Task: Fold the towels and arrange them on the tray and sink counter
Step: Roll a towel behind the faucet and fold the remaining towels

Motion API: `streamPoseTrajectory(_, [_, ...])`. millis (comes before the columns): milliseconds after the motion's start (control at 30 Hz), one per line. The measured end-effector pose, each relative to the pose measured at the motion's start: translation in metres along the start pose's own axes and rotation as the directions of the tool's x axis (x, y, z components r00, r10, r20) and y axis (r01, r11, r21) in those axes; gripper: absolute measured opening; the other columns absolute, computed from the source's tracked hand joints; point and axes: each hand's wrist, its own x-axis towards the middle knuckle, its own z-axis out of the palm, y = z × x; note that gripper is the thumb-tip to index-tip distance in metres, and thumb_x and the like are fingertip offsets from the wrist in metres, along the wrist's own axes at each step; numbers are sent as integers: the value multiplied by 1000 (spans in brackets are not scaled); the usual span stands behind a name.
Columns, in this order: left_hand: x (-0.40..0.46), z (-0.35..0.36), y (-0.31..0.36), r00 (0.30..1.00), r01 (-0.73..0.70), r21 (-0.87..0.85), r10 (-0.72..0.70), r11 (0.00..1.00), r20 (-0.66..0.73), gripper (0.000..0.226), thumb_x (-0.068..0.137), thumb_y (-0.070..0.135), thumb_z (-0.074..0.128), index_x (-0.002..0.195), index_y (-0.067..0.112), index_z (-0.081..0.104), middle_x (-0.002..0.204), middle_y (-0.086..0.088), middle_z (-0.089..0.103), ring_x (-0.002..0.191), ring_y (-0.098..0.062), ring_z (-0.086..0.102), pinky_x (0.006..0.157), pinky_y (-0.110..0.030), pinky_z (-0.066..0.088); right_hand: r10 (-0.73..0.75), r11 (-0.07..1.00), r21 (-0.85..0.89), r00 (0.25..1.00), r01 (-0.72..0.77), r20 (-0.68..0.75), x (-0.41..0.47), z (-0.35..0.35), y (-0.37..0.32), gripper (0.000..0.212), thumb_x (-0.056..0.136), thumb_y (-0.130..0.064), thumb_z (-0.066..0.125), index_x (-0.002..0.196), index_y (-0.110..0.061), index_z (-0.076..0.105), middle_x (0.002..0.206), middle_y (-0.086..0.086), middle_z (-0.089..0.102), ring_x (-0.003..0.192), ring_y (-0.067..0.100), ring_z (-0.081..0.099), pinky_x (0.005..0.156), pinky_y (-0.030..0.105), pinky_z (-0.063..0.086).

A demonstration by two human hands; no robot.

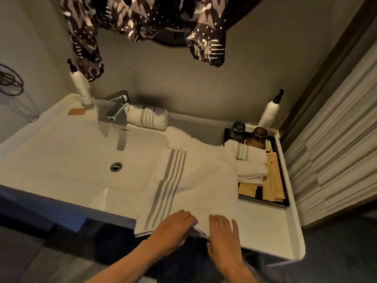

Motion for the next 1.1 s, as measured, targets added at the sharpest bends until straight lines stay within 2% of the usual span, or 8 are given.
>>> streamPoseTrajectory(133, [-11,-17,-1,999,8,17,-9,1000,34,32,91,35,36,114,22,53,104,-2,61,91,-21,55,68,-32,41,44,981,186,999,-46,12,-7,-16,-4,56,50,-10,77,100,-26,58,90,-4,62,79,21,63,65,32,52])
streamPoseTrajectory(233, [-39,-16,-23,991,-40,123,23,992,134,26,84,27,61,107,24,51,96,1,59,74,-22,59,57,-32,39,95,933,348,995,-87,-5,-16,-28,0,48,72,-7,56,117,-25,59,113,-6,60,103,19,59,82,30,49])
streamPoseTrajectory(300, [-61,-12,-42,986,-19,161,-8,987,166,37,63,17,75,88,25,49,85,6,55,64,-17,54,50,-29,34,90,929,361,996,-86,7,-22,-41,5,43,73,-8,52,111,-25,60,111,-5,62,102,20,60,79,29,48])
streamPoseTrajectory(500, [-103,-45,-85,985,144,-143,-127,979,117,24,86,27,60,107,37,52,101,21,61,93,-7,61,69,-19,41,-30,958,287,990,-11,139,-42,-51,19,36,77,-30,45,109,-38,59,115,-12,63,106,13,60,74,19,40])
streamPoseTrajectory(633, [-85,-85,-104,955,275,-334,-215,902,205,27,81,15,56,94,39,56,83,20,65,79,-3,62,71,-25,48,89,869,476,989,-136,121,-24,-71,27,22,79,-22,61,88,-42,58,92,-20,68,86,0,64,74,24,52])
streamPoseTrajectory(767, [-41,-100,-133,889,403,-487,-458,775,7,18,86,16,70,88,33,67,79,17,71,77,2,65,64,-15,47,333,706,677,941,-208,-58,29,-94,37,18,86,-10,67,91,-28,68,79,-9,71,71,-4,64,59,15,49])
streamPoseTrajectory(933, [29,-97,-162,786,473,-512,-606,717,-123,13,85,25,71,87,14,65,81,-2,70,80,-21,65,64,-34,45,416,656,723,903,-214,-110,103,-97,57,4,87,-10,66,88,-13,66,78,-2,66,75,18,62,57,8,38])
streamPoseTrajectory(1100, [65,-84,-152,601,595,-375,-703,711,-379,37,89,11,63,124,13,53,122,-12,59,105,-32,56,84,-43,48,614,476,836,784,-274,-93,135,-91,63,27,91,-21,65,117,-15,57,107,0,60,90,15,58,74,24,44])
